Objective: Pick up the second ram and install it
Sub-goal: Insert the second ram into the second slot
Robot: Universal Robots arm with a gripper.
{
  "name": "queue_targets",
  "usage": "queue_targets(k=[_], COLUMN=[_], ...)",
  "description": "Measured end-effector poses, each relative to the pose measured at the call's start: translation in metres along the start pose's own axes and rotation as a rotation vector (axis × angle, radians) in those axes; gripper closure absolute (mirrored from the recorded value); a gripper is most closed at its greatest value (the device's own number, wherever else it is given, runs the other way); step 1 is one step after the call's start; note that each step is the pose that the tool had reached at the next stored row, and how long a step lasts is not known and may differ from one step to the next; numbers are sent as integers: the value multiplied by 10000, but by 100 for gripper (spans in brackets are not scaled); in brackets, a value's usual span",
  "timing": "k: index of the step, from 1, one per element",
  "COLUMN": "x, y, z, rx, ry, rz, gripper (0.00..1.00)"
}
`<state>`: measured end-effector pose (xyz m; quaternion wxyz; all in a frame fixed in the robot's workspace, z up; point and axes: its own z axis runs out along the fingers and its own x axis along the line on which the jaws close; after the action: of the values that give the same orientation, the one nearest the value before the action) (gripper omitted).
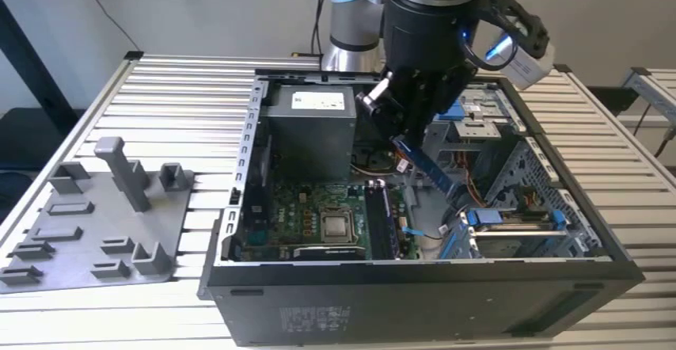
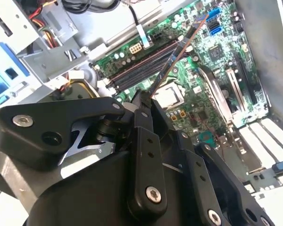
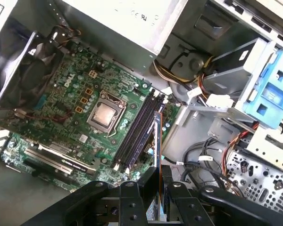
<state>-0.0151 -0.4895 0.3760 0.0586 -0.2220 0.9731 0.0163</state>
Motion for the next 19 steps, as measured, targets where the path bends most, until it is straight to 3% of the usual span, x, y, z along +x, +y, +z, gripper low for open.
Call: queue_targets(k=[19], x=[3], y=[0], z=[22], rx=[387], ry=[-18], rz=[3170], gripper=[83])
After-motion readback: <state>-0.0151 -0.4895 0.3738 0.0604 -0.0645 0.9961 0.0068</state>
